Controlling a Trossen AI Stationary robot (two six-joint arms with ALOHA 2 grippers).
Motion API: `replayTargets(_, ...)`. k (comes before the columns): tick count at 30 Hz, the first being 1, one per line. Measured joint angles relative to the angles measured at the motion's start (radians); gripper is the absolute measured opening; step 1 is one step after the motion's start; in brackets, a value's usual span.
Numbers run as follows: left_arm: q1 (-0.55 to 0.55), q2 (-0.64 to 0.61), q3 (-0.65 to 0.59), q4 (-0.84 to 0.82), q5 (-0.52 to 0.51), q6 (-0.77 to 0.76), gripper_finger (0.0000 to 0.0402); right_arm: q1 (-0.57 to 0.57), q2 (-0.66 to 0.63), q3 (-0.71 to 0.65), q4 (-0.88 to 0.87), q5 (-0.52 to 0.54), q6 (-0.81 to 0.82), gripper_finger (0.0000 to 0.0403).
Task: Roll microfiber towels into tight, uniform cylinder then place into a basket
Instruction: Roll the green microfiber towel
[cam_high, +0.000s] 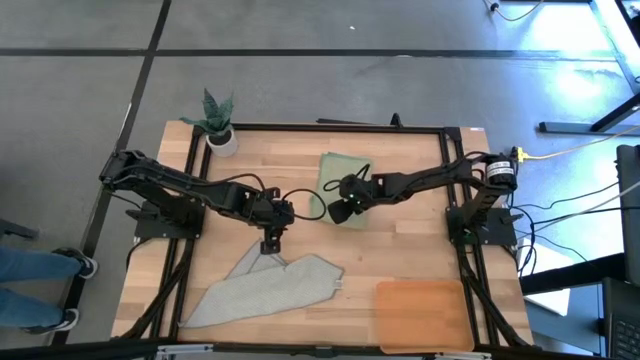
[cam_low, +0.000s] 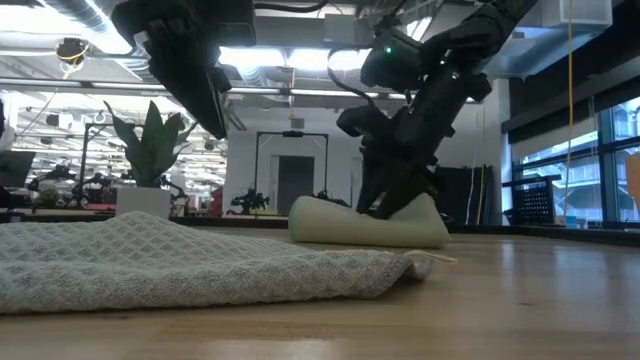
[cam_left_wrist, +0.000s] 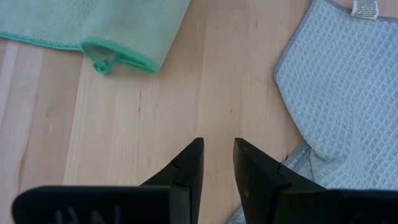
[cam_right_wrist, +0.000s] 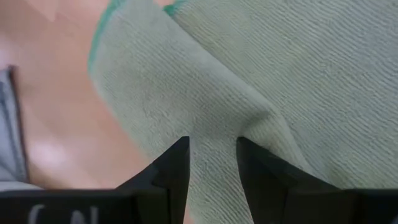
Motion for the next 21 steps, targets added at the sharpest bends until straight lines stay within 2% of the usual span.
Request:
replayTargets(7,0.007,0.0,0.0,0.046,0.0,0.0,0.0078,-0.002,0.017,0.0,-0.005,-0.001,0.011,0.0133)
replayTargets(16,0.062,0.0,0.0,0.061,0.0,0.011,0.0078,-0.002,-0.156,-0.001,-0.037,0.066,0.028,0.0133)
replayTargets(21,0.1,0.0,-0.071,0.287,0.019,0.101,0.0078,0.026,-0.253,0.0,-0.083,0.081,0.024,0.0133)
